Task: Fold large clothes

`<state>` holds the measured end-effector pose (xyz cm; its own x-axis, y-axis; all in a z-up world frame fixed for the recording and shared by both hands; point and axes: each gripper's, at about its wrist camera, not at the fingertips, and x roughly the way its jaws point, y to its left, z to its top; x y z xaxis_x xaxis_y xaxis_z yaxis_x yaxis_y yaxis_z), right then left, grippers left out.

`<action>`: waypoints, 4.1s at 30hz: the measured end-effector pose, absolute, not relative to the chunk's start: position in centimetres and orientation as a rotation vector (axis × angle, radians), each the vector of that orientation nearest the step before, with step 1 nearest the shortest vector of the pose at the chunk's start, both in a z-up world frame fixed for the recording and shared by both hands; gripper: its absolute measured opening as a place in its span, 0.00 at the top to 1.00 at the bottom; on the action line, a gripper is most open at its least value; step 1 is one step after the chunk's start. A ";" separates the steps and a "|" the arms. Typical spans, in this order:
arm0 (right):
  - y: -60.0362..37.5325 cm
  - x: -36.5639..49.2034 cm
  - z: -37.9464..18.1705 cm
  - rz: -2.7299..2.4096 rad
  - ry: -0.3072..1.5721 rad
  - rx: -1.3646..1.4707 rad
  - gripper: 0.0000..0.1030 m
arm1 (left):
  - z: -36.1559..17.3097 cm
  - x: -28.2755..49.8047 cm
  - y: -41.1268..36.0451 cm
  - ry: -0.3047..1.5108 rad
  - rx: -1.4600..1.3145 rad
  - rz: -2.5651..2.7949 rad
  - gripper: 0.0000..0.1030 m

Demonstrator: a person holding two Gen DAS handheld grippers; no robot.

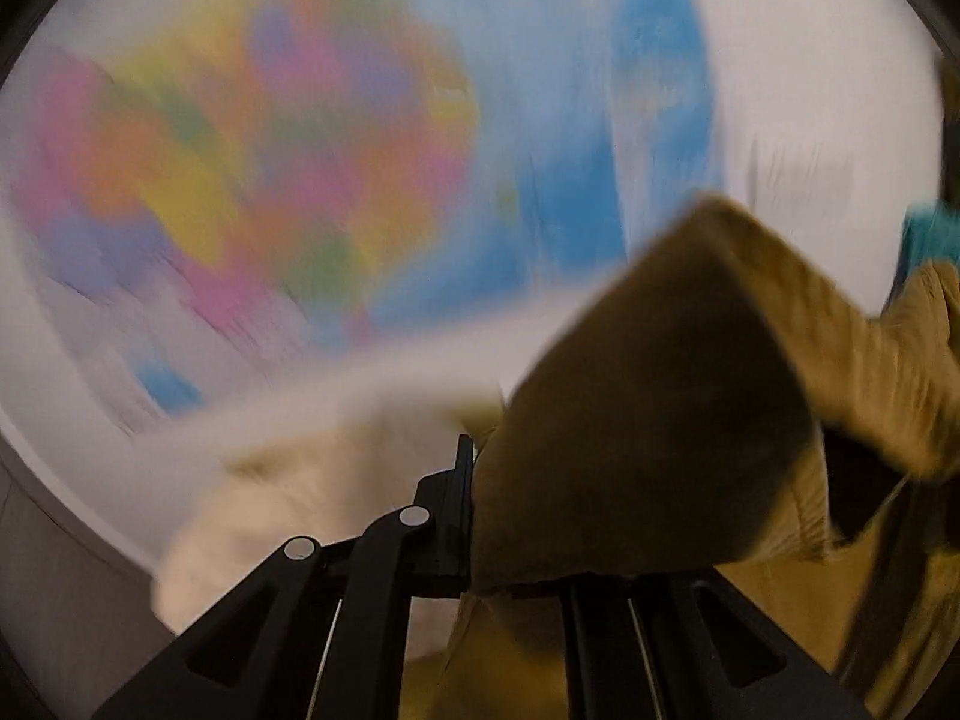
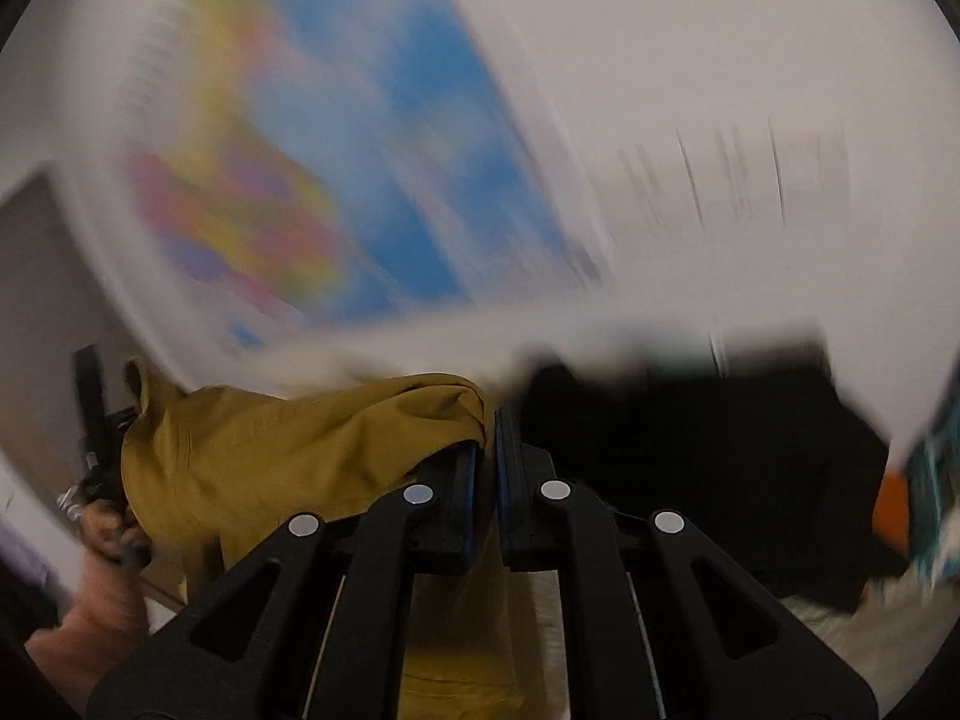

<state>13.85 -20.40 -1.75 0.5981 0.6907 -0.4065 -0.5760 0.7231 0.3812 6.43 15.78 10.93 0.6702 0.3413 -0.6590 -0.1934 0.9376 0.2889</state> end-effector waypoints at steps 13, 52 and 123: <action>-15.8 14.6 -6.6 0.468 0.591 -0.149 0.22 | 0.7 9.1 21.2 0.973 0.073 0.166 0.39; -11.5 17.7 -3.3 0.841 0.627 0.199 0.17 | -1.4 4.7 17.7 0.927 0.078 0.012 0.33; -8.5 7.6 -15.3 0.704 0.718 -0.359 0.90 | -8.3 -8.8 3.9 1.119 0.255 -0.446 0.35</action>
<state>7.63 -8.52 -15.35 0.5407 0.4608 -0.7038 -0.6951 0.7159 -0.0653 -8.79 3.93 -8.29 0.3614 -0.2164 -0.9069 0.4671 0.8839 -0.0248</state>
